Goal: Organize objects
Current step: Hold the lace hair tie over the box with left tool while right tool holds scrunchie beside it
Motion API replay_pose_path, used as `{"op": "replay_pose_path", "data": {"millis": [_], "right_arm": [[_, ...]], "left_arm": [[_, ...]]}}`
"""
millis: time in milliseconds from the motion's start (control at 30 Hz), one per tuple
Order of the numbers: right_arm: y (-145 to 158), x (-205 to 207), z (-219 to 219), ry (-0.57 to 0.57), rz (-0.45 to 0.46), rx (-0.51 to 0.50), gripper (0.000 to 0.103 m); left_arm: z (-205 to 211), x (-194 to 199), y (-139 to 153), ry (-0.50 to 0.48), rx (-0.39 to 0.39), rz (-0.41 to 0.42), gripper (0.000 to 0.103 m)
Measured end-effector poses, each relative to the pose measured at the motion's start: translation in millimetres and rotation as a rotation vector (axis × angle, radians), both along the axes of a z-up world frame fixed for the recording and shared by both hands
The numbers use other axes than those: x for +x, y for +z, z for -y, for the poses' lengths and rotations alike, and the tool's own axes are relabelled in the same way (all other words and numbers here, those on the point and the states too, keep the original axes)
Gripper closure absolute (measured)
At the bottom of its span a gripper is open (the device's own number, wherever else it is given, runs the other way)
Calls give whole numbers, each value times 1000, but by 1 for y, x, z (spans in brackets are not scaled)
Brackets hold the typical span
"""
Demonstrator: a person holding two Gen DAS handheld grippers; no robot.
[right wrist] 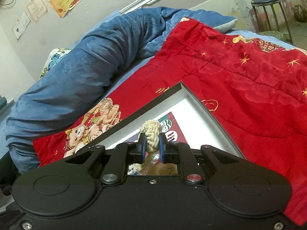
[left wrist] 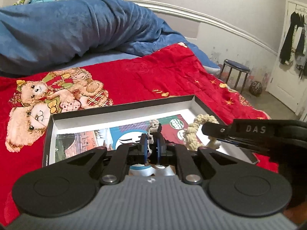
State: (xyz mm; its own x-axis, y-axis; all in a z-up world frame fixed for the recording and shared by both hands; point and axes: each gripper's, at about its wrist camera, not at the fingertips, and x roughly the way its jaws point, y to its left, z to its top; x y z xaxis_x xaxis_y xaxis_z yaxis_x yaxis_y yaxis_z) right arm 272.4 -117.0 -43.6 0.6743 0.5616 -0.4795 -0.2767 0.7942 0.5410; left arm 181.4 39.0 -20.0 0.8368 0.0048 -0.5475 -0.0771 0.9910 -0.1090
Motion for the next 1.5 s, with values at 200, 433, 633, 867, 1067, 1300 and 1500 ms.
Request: {"op": "replay_pose_path", "data": {"millis": [200, 433, 633, 867, 1067, 1300, 1500], "right_arm": [[-5, 9, -3, -5, -12, 16, 89], [-11, 12, 1, -15, -40, 63, 89], [-17, 15, 9, -47, -67, 90, 89], [-23, 15, 5, -54, -97, 90, 89], [-16, 10, 3, -40, -79, 84, 89], [-13, 8, 11, -63, -102, 133, 89], [-11, 8, 14, -59, -99, 155, 89]], "left_arm": [[3, 2, -4, 8, 33, -1, 91], [6, 4, -8, 19, 64, 12, 91], [7, 2, -13, 49, 75, 23, 91], [10, 5, -19, 51, 85, 23, 91], [11, 2, -23, 66, 99, 9, 91], [20, -1, -25, 45, 140, 18, 91], [24, -3, -26, 35, 140, 13, 91]]}}
